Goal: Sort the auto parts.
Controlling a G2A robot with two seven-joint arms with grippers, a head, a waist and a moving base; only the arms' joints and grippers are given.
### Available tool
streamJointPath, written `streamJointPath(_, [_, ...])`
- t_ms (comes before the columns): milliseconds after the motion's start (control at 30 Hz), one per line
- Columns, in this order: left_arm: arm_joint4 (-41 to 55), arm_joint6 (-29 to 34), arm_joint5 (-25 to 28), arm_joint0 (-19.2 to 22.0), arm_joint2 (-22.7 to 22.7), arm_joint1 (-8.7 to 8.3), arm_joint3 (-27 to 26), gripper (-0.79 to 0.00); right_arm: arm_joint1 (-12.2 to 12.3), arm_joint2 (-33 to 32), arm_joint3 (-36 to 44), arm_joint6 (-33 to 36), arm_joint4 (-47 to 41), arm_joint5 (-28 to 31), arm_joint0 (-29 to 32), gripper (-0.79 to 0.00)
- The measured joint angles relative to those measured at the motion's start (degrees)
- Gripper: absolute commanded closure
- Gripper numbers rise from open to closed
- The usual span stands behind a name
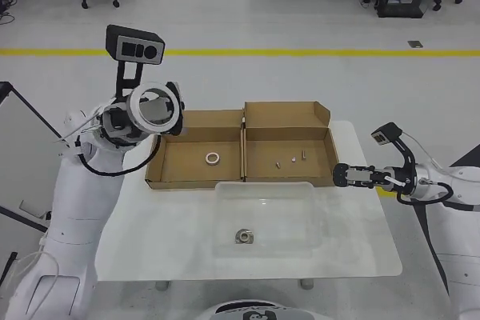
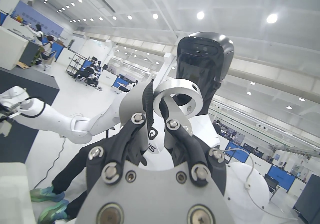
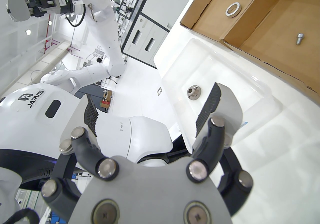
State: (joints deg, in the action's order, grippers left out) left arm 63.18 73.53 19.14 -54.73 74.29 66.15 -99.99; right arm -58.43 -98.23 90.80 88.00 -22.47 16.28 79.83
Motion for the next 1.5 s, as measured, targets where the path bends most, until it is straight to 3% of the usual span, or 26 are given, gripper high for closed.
streamJointPath(233, [13.13, 1.82, -2.67, -0.88, 0.08, 0.85, -0.01, 0.0, 0.0, 0.0, 0.0, 0.0, 0.0, 0.0, 0.0, -0.785])
streamJointPath(400, [16.89, 3.54, -4.02, -0.74, 0.31, 1.29, 0.44, 0.0, 0.0, 0.0, 0.0, 0.0, 0.0, 0.0, 0.0, -0.785])
streamJointPath(667, [9.03, 2.34, -2.97, -0.67, 1.53, 1.37, 0.92, 0.0, 0.0, 0.0, 0.0, 0.0, 0.0, 0.0, 0.0, -0.785])
streamJointPath(933, [-6.4, -0.48, -0.32, -1.45, 2.89, 0.92, -0.72, 0.0, 0.0, 0.0, 0.0, 0.0, 0.0, 0.0, 0.0, -0.785])
streamJointPath(1100, [-8.57, -1.18, -0.1, -1.91, 2.85, 0.9, -1.69, 0.0, 0.0, 0.0, 0.0, 0.0, 0.0, 0.0, 0.0, -0.785])
streamJointPath(1367, [7.88, 1.73, -4.27, -2.32, 1.49, 1.74, -0.82, 0.0, 0.0, 0.0, 0.0, 0.0, 0.0, 0.0, 0.0, -0.785])
streamJointPath(1500, [10.21, 2.6, -5.32, -2.02, 1.45, 1.96, 0.4, 0.0, 0.0, 0.0, 0.0, 0.0, 0.0, 0.0, 0.0, -0.785])
